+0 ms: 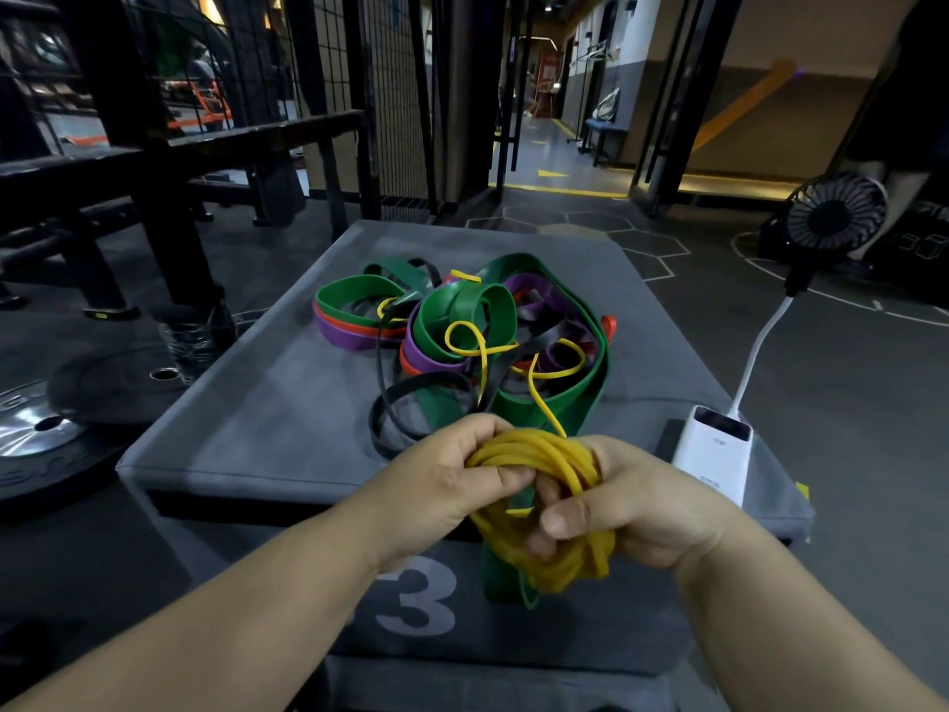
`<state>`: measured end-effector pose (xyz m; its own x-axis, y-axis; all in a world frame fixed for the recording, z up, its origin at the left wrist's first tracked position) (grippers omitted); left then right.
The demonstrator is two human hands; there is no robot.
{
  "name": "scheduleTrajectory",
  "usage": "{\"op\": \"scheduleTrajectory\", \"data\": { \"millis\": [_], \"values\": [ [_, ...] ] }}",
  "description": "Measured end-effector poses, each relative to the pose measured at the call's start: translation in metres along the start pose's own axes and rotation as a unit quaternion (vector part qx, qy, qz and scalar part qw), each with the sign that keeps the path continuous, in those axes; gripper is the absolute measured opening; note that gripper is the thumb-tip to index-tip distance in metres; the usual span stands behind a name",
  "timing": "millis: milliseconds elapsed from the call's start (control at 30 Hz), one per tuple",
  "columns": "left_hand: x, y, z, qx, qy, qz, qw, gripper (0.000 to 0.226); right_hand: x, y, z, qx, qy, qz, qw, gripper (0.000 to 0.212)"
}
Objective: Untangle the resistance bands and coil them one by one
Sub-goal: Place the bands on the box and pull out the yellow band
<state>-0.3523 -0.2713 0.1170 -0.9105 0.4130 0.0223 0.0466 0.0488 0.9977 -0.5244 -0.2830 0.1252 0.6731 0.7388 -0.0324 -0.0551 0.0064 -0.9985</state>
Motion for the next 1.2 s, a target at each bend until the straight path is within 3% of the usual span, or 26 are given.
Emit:
{"op": "scheduleTrajectory", "data": {
  "millis": [133,267,400,467,533,633,767,833,933,1000,1100,1200],
  "values": [
    [-0.004,0.003,0.002,-0.009,0.012,0.023,1.000,0.021,-0.014,0.002,0.004,-0.001,0.129,0.084,0.988,0.025],
    [0.001,0.006,0.003,-0.006,0.022,0.097,0.995,0.015,-0.008,0.007,-0.001,0.006,0.194,0.121,0.973,0.028],
    [0.001,0.010,0.005,0.007,0.061,0.143,0.988,0.010,0.000,0.010,-0.005,0.094,0.198,0.188,0.957,0.038],
    [-0.001,0.009,0.005,0.004,0.076,0.144,0.987,0.008,0.003,0.006,-0.003,0.112,0.198,0.139,0.964,0.034],
    [-0.002,0.007,0.003,0.005,0.099,0.119,0.988,0.009,0.004,0.002,-0.002,0.093,0.230,-0.013,0.969,0.023],
    [-0.004,0.002,-0.002,0.019,0.119,0.014,0.993,0.022,0.011,-0.008,-0.003,0.030,0.253,-0.205,0.945,0.015],
    [-0.001,-0.004,-0.006,0.027,0.128,-0.097,0.987,0.037,0.011,-0.009,-0.005,-0.022,0.316,-0.278,0.907,0.017],
    [0.000,-0.005,-0.006,0.025,0.122,-0.085,0.989,0.037,0.008,-0.011,-0.004,-0.041,0.336,-0.258,0.905,0.013],
    [-0.003,-0.004,-0.005,-0.012,0.091,0.031,0.995,0.042,0.003,-0.016,-0.003,-0.049,0.324,-0.162,0.931,0.012],
    [-0.008,-0.002,-0.002,-0.034,0.075,0.057,0.995,0.064,0.002,-0.019,-0.004,-0.048,0.288,-0.105,0.951,0.018],
    [-0.018,0.012,0.004,-0.001,0.089,0.029,0.996,0.087,0.005,-0.026,-0.006,-0.045,0.217,-0.051,0.974,0.011],
    [-0.024,0.025,0.012,0.027,0.027,-0.027,0.999,0.091,0.016,-0.031,-0.011,-0.038,0.153,-0.017,0.987,0.012]
  ]
}}
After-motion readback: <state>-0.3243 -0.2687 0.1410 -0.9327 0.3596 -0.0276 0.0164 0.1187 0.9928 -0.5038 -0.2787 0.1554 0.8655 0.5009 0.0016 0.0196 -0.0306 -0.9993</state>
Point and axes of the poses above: each hand's wrist, its own z-axis away from the middle knuckle, its own x-axis out of the palm, y = z × x, the point moved 2 cm from there along -z, towards the middle knuckle, and after that the axes turned 8 degrees about z, right-handed, at the moved point
